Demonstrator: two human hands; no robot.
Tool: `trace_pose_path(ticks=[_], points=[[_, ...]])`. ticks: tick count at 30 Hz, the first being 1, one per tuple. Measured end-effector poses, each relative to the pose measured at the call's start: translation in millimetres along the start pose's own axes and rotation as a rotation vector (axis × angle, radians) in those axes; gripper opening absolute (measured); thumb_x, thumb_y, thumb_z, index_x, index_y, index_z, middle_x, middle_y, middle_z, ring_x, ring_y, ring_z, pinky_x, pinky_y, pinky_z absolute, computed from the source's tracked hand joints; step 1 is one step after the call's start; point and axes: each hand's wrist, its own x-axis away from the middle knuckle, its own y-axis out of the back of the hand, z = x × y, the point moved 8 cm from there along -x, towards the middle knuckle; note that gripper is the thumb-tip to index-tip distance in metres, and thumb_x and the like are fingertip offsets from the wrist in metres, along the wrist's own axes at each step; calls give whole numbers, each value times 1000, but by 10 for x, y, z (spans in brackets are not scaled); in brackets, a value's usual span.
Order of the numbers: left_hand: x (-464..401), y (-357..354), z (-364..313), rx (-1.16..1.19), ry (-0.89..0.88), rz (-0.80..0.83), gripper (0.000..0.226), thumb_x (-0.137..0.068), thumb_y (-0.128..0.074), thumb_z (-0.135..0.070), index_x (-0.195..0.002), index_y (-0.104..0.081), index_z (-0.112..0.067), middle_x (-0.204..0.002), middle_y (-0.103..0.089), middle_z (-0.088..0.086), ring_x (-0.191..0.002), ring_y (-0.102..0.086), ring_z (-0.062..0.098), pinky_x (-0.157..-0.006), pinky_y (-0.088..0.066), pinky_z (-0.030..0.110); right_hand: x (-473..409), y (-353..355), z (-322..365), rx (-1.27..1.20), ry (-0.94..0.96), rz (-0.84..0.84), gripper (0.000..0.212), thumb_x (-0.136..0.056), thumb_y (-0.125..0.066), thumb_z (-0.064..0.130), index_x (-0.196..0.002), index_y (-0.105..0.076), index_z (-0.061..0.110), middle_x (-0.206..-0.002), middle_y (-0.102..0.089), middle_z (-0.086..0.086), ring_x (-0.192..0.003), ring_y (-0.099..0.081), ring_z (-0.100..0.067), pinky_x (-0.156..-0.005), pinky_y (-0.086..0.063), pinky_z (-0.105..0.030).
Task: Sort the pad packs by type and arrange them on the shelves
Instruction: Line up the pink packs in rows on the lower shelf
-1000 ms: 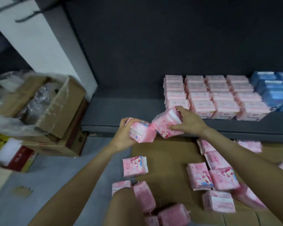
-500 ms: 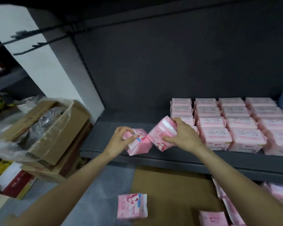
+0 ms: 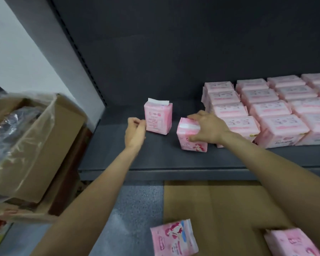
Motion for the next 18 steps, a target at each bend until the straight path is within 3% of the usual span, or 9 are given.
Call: trace_pose_path(ticks=[2,4,7,10,12,14,16,18], points=[[-222,98,-63,-96,-32,-31,35,-82,-57,-47,-108,-45,-26,-107,-57,-8,-101,-58,19,-94,-48,45,-37,-72,-2,-7,-35,-14,82,-74,-72,47,-144,-35,28,-135,-43,-1,-125,-39,-28,-96,-42,-39],[-444,160,-202,-200,-130,-22,47,-83,-62,-45,-122,-46,-25,-123,-51,-5,-117,-50,20,-102,-41,40,-77,-70,-31,-56,-68,-41,81,-73,-73,48,-142,-37,26,-133,-45,-2,-124,-42,-27,-96,-42,-37],[-639,7,-507,-402,-355,114,58,-86,-65,-34,-138,-43,-22,-141,-41,0,-133,-33,23,-107,-28,29,-147,-29,-89,-71,-91,-63,80,-72,-74,46,-141,-38,24,-133,-46,-4,-124,-43,-27,-97,-42,-37],[-748,-324,-640,-509,-407,313,69,-85,-65,-47,-145,-35,-30,-153,-30,-3,-140,-24,22,-113,-23,35,-243,29,-115,-79,-126,-84,80,-72,-75,44,-141,-39,24,-133,-46,-4,-123,-44,-26,-95,-43,-36],[-758,-486,-601,-565,-317,427,57,-84,-55,-63,-133,-51,-35,-139,-49,-7,-130,-42,18,-109,-34,37,-301,27,-125,-113,-150,-85,81,-72,-76,43,-141,-39,23,-134,-45,-4,-121,-46,-26,-95,-43,-36],[-711,-462,-541,-556,-289,380,45,-88,-48,-63,-99,-70,-25,-106,-64,-8,-108,-59,19,-93,-44,34,-335,-14,-120,-147,-159,-87,82,-71,-77,44,-141,-39,23,-133,-45,-4,-121,-47,-26,-97,-44,-38],[-611,-300,-392,-585,-306,272,40,-84,-62,-55,-72,-62,-16,-85,-58,-5,-90,-60,21,-75,-43,31,-341,-59,-98,-139,-156,-80,83,-71,-77,45,-141,-39,24,-132,-45,-4,-122,-45,-29,-98,-42,-39],[-447,-183,-123,-657,-291,283,38,-70,-77,-53,-77,-54,-23,-93,-52,-5,-90,-56,17,-75,-42,29,-336,-78,-58,-117,-146,-68,81,-73,-75,44,-142,-38,24,-134,-44,-4,-124,-43,-29,-97,-40,-37]])
